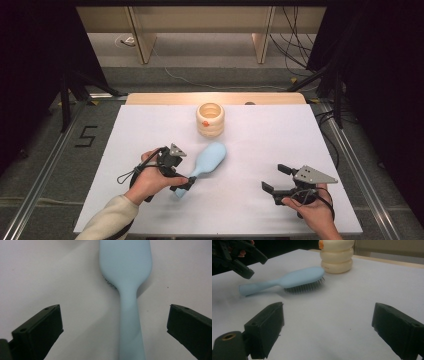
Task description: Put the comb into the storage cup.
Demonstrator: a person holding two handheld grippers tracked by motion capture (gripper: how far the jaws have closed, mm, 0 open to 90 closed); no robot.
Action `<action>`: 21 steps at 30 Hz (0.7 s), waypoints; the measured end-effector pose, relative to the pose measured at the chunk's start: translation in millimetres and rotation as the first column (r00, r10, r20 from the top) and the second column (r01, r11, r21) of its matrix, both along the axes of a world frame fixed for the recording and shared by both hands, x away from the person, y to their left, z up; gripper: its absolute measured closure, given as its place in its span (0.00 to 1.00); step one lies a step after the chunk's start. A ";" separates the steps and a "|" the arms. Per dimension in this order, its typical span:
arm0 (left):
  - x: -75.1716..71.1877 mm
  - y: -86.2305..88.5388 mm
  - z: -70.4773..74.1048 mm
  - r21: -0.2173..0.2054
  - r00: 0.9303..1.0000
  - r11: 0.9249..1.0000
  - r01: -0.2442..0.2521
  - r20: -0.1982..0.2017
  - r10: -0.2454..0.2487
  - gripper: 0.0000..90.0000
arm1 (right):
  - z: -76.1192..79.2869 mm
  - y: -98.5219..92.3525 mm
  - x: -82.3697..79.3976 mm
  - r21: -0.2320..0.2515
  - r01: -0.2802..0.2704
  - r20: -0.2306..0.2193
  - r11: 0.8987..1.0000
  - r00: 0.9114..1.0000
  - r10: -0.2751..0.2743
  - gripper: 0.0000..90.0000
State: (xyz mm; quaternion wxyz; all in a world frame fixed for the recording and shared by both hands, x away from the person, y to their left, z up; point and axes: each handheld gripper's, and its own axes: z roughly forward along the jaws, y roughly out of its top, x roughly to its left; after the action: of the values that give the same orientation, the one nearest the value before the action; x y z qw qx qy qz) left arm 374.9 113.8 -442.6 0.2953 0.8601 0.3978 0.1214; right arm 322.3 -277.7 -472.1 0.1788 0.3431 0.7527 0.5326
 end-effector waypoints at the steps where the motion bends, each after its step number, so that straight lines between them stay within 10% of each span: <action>1: 0.0 0.0 0.0 0.000 1.000 1.000 0.000 0.000 0.000 0.00 | 0.0 0.0 0.0 0.000 0.000 0.000 1.000 1.000 0.000 0.13; 21: 8.5 -29.3 -8.3 0.095 0.998 0.995 0.042 -0.054 -0.037 0.00 | 0.0 0.4 -0.1 0.001 0.005 0.000 1.000 1.000 -0.005 0.13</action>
State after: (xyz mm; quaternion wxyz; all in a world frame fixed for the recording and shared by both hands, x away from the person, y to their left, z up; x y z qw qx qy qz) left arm 383.4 84.4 -450.9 0.2455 0.8839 0.3820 0.1120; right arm 322.2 -277.3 -472.1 0.1798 0.3451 0.7517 0.5325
